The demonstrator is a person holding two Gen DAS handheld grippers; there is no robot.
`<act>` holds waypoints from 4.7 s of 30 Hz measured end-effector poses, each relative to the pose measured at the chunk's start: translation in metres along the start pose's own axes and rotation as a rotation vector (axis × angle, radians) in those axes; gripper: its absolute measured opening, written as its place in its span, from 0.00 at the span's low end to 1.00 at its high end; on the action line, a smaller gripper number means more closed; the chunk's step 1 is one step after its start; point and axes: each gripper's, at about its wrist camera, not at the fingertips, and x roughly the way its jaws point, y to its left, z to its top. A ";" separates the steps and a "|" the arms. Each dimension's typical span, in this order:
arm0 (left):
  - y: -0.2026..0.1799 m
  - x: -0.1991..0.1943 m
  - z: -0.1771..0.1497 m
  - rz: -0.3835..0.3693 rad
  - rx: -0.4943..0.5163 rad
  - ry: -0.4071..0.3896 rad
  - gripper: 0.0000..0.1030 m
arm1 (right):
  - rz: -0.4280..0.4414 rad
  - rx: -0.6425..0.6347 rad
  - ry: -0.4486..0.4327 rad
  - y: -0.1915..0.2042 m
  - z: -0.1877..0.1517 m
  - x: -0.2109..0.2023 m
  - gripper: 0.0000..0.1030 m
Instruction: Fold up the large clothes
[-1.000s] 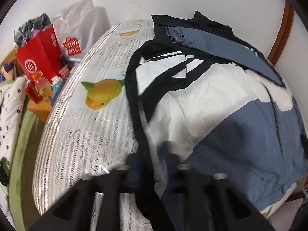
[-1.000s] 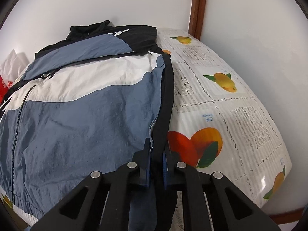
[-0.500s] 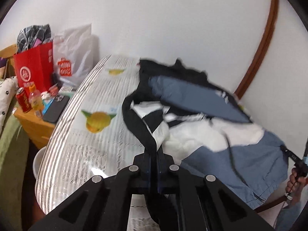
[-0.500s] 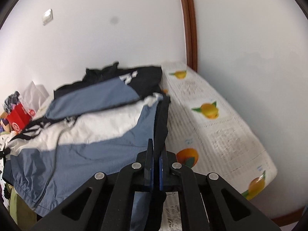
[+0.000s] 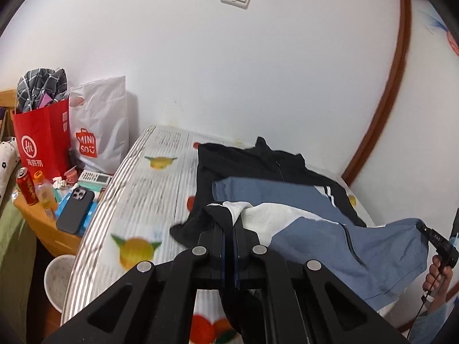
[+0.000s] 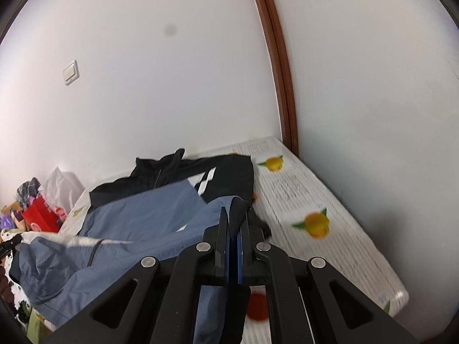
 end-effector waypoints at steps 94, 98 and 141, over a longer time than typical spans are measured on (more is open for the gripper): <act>0.055 0.065 -0.088 0.138 0.007 0.331 0.09 | -0.052 -0.151 0.397 -0.034 -0.079 0.127 0.07; 0.052 0.062 -0.091 0.155 0.018 0.334 0.11 | -0.126 -0.177 0.420 -0.043 -0.089 0.121 0.08; 0.005 0.084 -0.078 -0.010 0.029 0.392 0.32 | -0.019 -0.123 0.397 0.024 -0.092 0.132 0.44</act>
